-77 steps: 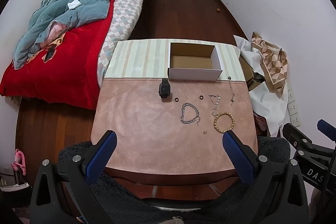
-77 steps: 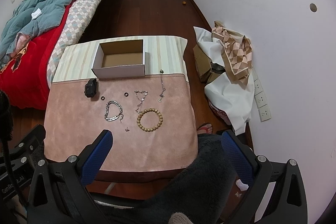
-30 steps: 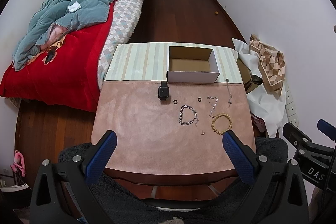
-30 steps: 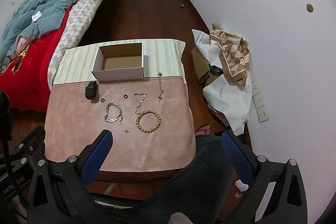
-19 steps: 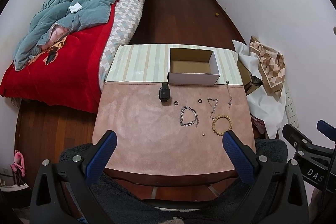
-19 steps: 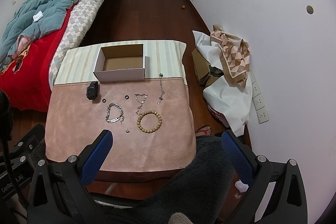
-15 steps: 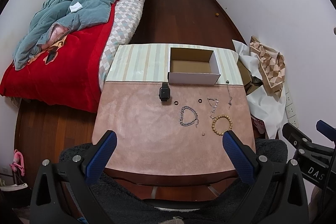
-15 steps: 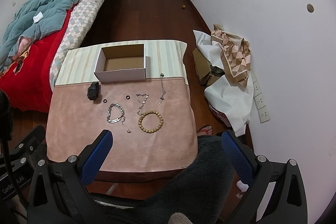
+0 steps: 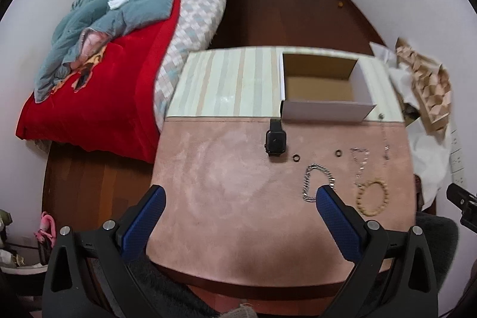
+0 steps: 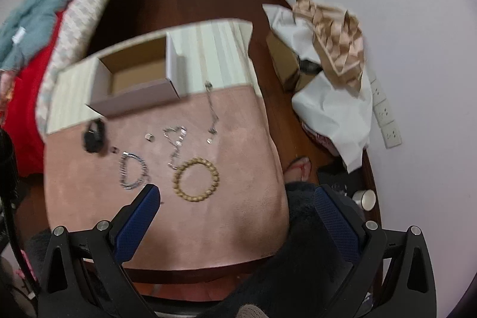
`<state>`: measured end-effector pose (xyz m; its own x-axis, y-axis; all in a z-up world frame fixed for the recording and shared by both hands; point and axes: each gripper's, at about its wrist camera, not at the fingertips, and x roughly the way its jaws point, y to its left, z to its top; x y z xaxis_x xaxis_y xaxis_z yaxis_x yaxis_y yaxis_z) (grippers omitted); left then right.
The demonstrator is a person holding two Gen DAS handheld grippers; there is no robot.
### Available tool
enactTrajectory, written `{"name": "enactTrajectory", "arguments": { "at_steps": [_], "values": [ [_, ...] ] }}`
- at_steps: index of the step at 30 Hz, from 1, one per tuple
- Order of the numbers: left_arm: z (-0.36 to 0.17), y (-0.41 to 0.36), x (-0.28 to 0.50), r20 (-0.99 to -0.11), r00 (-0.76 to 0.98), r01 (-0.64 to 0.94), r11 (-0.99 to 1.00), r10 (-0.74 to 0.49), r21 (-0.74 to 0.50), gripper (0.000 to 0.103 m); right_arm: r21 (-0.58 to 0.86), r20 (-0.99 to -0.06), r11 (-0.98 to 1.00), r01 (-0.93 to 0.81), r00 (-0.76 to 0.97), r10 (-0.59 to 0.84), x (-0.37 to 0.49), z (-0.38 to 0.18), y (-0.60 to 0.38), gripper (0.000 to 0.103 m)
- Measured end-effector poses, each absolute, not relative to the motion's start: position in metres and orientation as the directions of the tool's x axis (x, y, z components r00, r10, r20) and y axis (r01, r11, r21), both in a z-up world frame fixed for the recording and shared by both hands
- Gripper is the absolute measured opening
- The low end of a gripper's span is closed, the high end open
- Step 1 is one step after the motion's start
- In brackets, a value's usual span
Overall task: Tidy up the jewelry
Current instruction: 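Grasp the black smartwatch with the left tool while the right tool grasps the wooden bead bracelet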
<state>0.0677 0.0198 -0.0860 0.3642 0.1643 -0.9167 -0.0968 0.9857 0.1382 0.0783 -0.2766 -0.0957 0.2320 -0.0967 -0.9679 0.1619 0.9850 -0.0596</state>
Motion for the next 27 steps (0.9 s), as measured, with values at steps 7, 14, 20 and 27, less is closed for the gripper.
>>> {"name": "enactTrajectory", "arguments": {
  "at_steps": [7, 14, 20, 27],
  "values": [
    [-0.147, 0.016, 0.098, -0.945, 0.271, -0.059, 0.982, 0.186, 0.177, 0.103, -0.053, -0.992, 0.981, 0.184, 0.100, -0.072, 0.102, -0.182, -0.288, 0.095],
    [-0.184, 0.027, 0.125, -0.960, 0.206, -0.095, 0.981, 0.187, 0.171, 0.102, -0.021, -1.000, 0.977, 0.213, -0.004, -0.020, 0.111, -0.246, -0.281, 0.077],
    [-0.200, 0.033, 0.152, -0.969, 0.205, -0.120, 0.986, 0.137, 0.114, 0.102, -0.009, -0.998, 0.969, 0.245, -0.065, 0.007, 0.115, -0.274, -0.277, 0.054],
    [-0.213, 0.026, 0.170, -0.974, 0.205, -0.102, 0.991, 0.102, 0.083, 0.102, -0.016, -1.000, 0.966, 0.260, -0.027, -0.009, 0.117, -0.275, -0.277, 0.009]
  ]
}}
